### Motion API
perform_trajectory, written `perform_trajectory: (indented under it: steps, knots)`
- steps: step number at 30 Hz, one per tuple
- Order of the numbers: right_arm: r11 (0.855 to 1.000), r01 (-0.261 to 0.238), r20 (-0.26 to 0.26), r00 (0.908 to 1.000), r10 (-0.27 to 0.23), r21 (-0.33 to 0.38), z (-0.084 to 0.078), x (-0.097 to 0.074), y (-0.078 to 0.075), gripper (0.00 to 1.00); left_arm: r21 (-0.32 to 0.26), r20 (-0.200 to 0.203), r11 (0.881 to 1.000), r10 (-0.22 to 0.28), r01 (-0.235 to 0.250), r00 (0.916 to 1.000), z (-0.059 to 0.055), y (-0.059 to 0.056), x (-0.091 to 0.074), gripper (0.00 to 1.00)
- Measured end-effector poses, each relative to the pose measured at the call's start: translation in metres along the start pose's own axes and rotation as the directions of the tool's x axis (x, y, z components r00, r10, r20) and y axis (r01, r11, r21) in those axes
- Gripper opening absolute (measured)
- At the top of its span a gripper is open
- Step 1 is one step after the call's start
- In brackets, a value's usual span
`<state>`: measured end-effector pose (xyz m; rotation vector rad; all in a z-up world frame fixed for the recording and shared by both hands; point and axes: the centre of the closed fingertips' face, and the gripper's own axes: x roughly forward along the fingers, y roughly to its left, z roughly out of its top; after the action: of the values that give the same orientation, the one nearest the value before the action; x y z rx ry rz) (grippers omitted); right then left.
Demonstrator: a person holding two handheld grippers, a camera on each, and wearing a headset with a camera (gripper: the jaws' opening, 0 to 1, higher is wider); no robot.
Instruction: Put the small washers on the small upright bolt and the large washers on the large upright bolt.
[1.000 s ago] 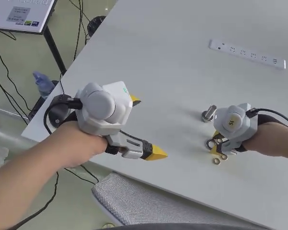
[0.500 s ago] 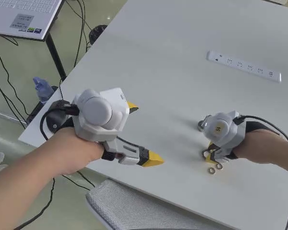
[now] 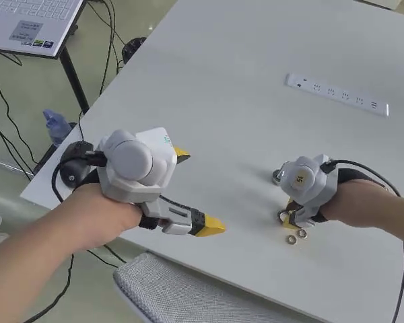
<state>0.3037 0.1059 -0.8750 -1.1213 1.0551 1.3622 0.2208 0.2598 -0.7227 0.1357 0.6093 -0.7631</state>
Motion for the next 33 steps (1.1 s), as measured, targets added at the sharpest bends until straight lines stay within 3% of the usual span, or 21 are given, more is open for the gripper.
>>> perform_trajectory:
  steps: [14,26,33]
  knots:
    - [0.999,-0.008,0.013,0.9999,0.007,0.048,-0.006,-0.032,-0.014,0.21,0.000,-0.006,1.000,0.005,-0.005,1.0000,-0.002,0.001,-0.004,0.87]
    - [0.997,-0.002,0.059,0.9982,-0.003,0.077,0.001,-0.084,-0.017,0.21,-0.002,-0.012,1.000,0.019,-0.019,0.9997,-0.002,-0.002,-0.002,0.90]
    - [0.996,0.016,0.079,0.9966,-0.023,0.087,0.005,-0.099,-0.026,0.21,-0.011,0.002,1.000,0.015,-0.015,0.9999,-0.001,-0.004,0.000,0.93]
